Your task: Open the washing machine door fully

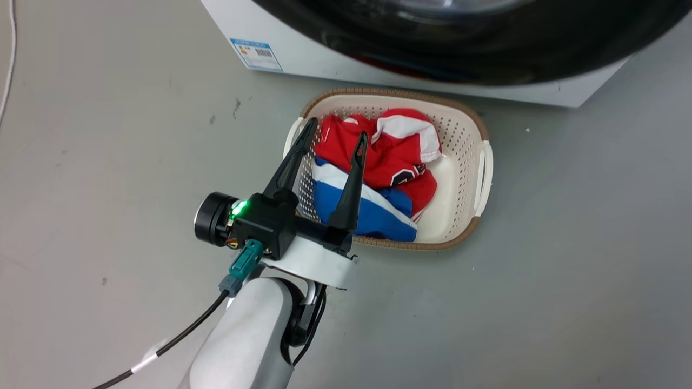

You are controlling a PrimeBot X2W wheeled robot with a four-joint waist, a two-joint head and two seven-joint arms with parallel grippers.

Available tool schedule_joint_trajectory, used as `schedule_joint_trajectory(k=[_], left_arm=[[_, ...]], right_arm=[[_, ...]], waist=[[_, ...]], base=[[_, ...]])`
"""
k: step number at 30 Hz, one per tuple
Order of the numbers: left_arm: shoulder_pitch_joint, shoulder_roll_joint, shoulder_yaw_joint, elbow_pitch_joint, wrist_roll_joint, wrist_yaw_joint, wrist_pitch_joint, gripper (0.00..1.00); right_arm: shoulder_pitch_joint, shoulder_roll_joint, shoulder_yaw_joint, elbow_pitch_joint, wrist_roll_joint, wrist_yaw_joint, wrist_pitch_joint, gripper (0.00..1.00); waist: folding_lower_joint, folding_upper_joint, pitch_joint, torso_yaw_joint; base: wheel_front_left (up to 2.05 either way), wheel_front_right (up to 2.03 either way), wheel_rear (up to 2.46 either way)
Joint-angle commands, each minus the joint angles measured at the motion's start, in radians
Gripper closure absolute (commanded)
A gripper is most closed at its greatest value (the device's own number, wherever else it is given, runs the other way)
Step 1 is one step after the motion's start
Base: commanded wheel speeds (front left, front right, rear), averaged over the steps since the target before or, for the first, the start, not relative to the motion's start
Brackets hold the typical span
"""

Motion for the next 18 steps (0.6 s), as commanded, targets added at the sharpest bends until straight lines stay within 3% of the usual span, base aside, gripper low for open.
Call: schedule_joint_trajectory(k=[1, 8, 18], left_arm=[[0.014, 0.000, 0.007, 0.003, 0.000, -0.004, -0.003, 0.00], [0.070, 0.000, 0.021, 0.032, 0.006, -0.025, -0.003, 0.00], [0.161, 0.000, 0.048, 0.063, 0.008, -0.053, -0.002, 0.00]], right_arm=[[0.045, 0.035, 0.017, -0.013, 0.007, 0.003, 0.026, 1.00], [0.182, 0.043, 0.012, -0.062, 0.028, 0.003, 0.080, 1.00], [0.390, 0.120, 0.041, -0.177, 0.045, 0.003, 0.143, 1.00]], waist=[[-0.0001, 0.0000, -0.026, -0.005], [-0.0001, 0.0000, -0.132, -0.013], [-0.0001, 0.0000, -0.259, -0.019]], base=[[0.00, 0.00, 0.00], [0.00, 0.00, 0.00], [0.00, 0.00, 0.00]])
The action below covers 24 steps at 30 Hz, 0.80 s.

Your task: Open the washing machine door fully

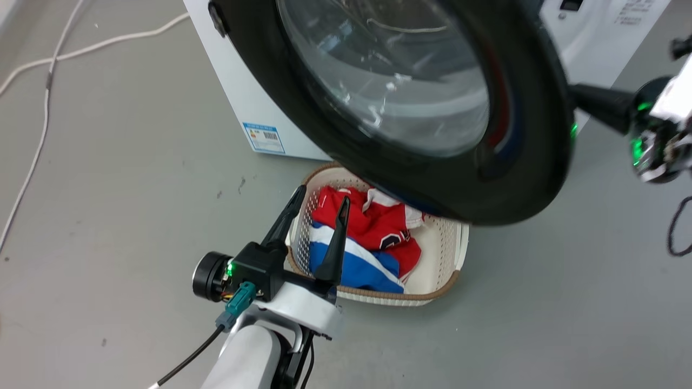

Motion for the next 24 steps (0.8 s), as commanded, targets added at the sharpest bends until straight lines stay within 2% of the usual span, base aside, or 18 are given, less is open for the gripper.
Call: schedule_joint_trajectory(k=[1, 15, 24], left_arm=[[0.018, 0.000, 0.007, 0.003, 0.007, -0.007, -0.002, 0.00], [0.083, 0.000, 0.019, 0.027, 0.013, -0.038, -0.002, 0.00], [0.100, 0.000, 0.032, 0.031, 0.021, -0.042, -0.002, 0.00]], right_arm=[[0.038, 0.026, 0.008, -0.022, 0.008, 0.003, 0.009, 1.00], [0.247, 0.159, 0.060, -0.223, -0.010, 0.003, 0.045, 1.00], [0.321, 0.222, 0.069, -0.293, -0.035, 0.003, 0.044, 1.00]], waist=[[0.0001, 0.0000, -0.033, -0.001], [0.0001, 0.0000, -0.123, 0.038], [0.0001, 0.0000, -0.142, 0.040]], base=[[0.00, 0.00, 0.00], [0.00, 0.00, 0.00], [0.00, 0.00, 0.00]])
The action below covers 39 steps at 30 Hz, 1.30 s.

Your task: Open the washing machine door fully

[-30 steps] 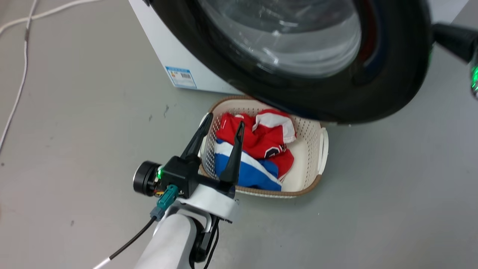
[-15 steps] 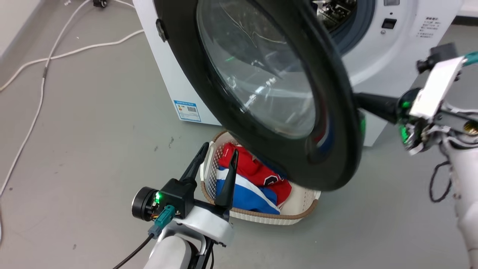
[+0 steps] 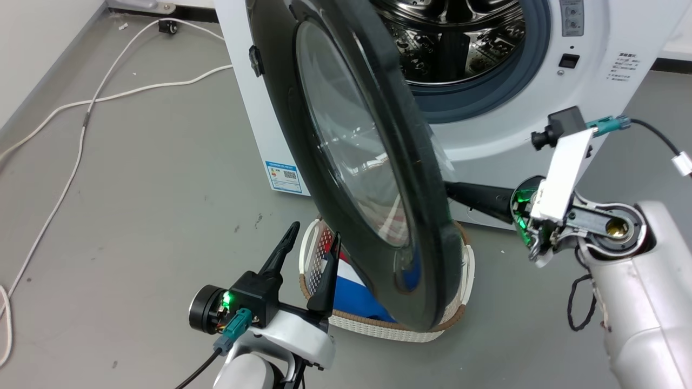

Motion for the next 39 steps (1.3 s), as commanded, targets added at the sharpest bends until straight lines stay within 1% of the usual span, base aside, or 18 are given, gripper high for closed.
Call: schedule_joint_trajectory(k=[1, 5, 9, 12, 15, 18, 20, 22, 24, 26, 30, 31, 32, 33, 39], left_arm=[[0.011, 0.000, 0.007, 0.002, 0.007, 0.000, -0.002, 0.00], [0.021, 0.000, 0.014, 0.005, 0.010, -0.005, -0.002, 0.00], [0.028, 0.000, 0.023, 0.009, 0.016, -0.007, -0.002, 0.00], [0.037, 0.000, 0.033, 0.011, 0.020, -0.011, -0.002, 0.00], [0.046, 0.000, 0.044, 0.014, 0.027, -0.017, -0.002, 0.00], [0.053, 0.000, 0.057, 0.017, 0.032, -0.019, -0.002, 0.00], [0.063, 0.000, 0.069, 0.021, 0.036, -0.020, -0.002, 0.00], [0.067, 0.000, 0.084, 0.024, 0.038, -0.022, -0.002, 0.00], [0.069, 0.000, 0.096, 0.024, 0.045, -0.024, -0.002, 0.00], [0.075, 0.000, 0.110, 0.024, 0.050, -0.024, -0.002, 0.00], [0.086, 0.000, 0.130, 0.024, 0.065, -0.030, -0.002, 0.00], [0.089, 0.000, 0.135, 0.024, 0.069, -0.031, -0.002, 0.00], [0.090, 0.000, 0.138, 0.025, 0.072, -0.032, -0.002, 0.00], [0.092, 0.001, 0.142, 0.027, 0.074, -0.033, -0.002, 0.00], [0.093, 0.001, 0.162, 0.038, 0.086, -0.042, -0.002, 0.00]], right_arm=[[0.033, 0.023, 0.008, -0.015, -0.005, 0.003, 0.001, 1.00], [0.061, 0.035, 0.004, -0.037, -0.013, 0.003, -0.008, 1.00], [0.107, 0.046, -0.033, -0.078, -0.020, 0.003, -0.068, 1.00], [0.154, 0.046, -0.072, -0.125, -0.043, 0.003, -0.149, 1.00], [0.213, 0.038, -0.119, -0.187, -0.082, 0.003, -0.257, 1.00], [0.290, 0.027, -0.160, -0.247, -0.150, 0.003, -0.387, 1.00], [0.346, 0.032, -0.191, -0.283, -0.185, 0.003, -0.465, 1.00], [0.404, 0.013, -0.220, -0.319, -0.245, 0.003, -0.548, 1.00], [0.463, 0.011, -0.246, -0.346, -0.306, 0.003, -0.629, 1.00], [0.519, -0.008, -0.270, -0.370, -0.401, 0.003, -0.719, 1.00], [0.615, -0.006, -0.322, -0.399, -0.587, 0.003, -0.877, 1.00], [0.633, 0.000, -0.331, -0.406, -0.630, 0.003, -0.906, 0.74], [0.648, 0.012, -0.336, -0.416, -0.666, 0.003, -0.928, 0.50], [0.665, 0.018, -0.343, -0.427, -0.714, 0.003, -0.949, 0.00], [0.727, 0.060, -0.387, -0.524, -0.957, 0.003, -1.046, 0.00]], waist=[[0.0002, 0.0000, -0.005, -0.007], [0.0002, 0.0000, -0.014, -0.015], [0.0002, 0.0000, -0.032, -0.029], [0.0002, 0.0000, -0.045, -0.040], [0.0002, 0.0000, -0.057, -0.052], [0.0002, 0.0000, -0.068, -0.066], [0.0002, 0.0000, -0.077, -0.075], [0.0002, 0.0000, -0.083, -0.082], [0.0002, 0.0000, -0.086, -0.088], [0.0002, 0.0000, -0.088, -0.095], [0.0002, 0.0000, -0.092, -0.111], [0.0002, 0.0000, -0.093, -0.117], [0.0002, 0.0000, -0.094, -0.122], [0.0002, 0.0000, -0.095, -0.127], [0.0002, 0.0000, -0.102, -0.146]], base=[[0.00, 0.00, 0.00], [0.00, 0.00, 0.00], [0.00, 0.00, 0.00], [0.00, 0.00, 0.00], [0.00, 0.00, 0.00], [0.00, 0.00, 0.00], [0.00, 0.00, 0.00], [0.00, 0.00, 0.00], [0.00, 0.00, 0.00], [0.00, 0.00, 0.00], [0.00, 0.00, 0.00], [0.00, 0.00, 0.00], [0.00, 0.00, 0.00], [0.00, 0.00, 0.00], [0.00, 0.00, 0.00]])
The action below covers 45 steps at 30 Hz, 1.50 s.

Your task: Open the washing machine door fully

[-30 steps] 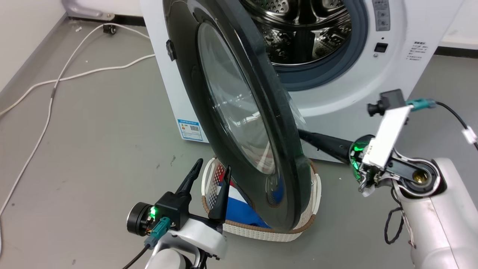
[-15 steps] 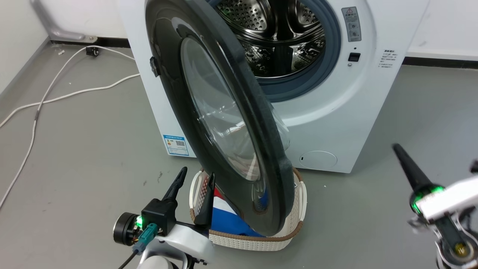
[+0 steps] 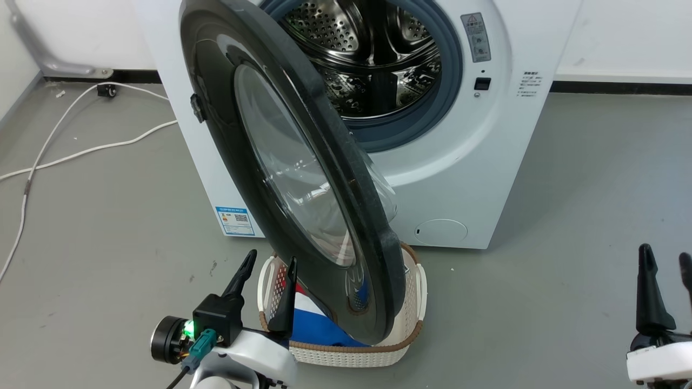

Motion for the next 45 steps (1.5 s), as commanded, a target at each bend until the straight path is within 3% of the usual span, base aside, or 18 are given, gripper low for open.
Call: schedule_joint_trajectory(k=[1, 5, 10, 22, 44, 45], left_arm=[[0.005, 0.001, 0.007, 0.004, 0.008, -0.007, -0.002, 0.00], [0.007, 0.001, 0.020, 0.008, 0.013, -0.009, -0.002, 0.00], [0.016, 0.001, 0.035, 0.015, 0.021, -0.014, -0.002, 0.00], [0.028, 0.002, 0.058, 0.033, 0.035, -0.019, -0.002, 0.00], [0.021, 0.000, 0.062, 0.041, 0.044, -0.011, -0.002, 0.00], [0.020, 0.000, 0.062, 0.041, 0.042, -0.012, -0.002, 0.44]], right_arm=[[0.017, 0.007, -0.004, -0.023, -0.054, 0.002, -0.013, 0.00], [0.051, 0.010, 0.016, -0.085, -0.247, 0.001, -0.029, 0.00], [0.095, 0.027, 0.077, -0.114, -0.371, 0.001, -0.021, 0.00], [0.111, 0.050, 0.117, -0.009, -0.382, 0.001, -0.063, 0.00], [0.085, 0.055, 0.123, 0.006, -0.395, 0.001, -0.081, 0.00], [0.086, 0.055, 0.122, 0.007, -0.395, 0.001, -0.081, 0.00]], waist=[[0.0001, -0.0001, -0.002, -0.003], [0.0001, -0.0001, -0.007, -0.006], [0.0001, -0.0001, -0.012, -0.007], [0.0001, -0.0001, -0.021, -0.008], [0.0001, -0.0001, -0.025, -0.004], [0.0001, -0.0001, -0.024, -0.004]], base=[[0.00, 0.00, 0.00], [0.00, 0.00, 0.00], [0.00, 0.00, 0.00], [0.00, 0.00, 0.00], [0.00, 0.00, 0.00], [0.00, 0.00, 0.00]])
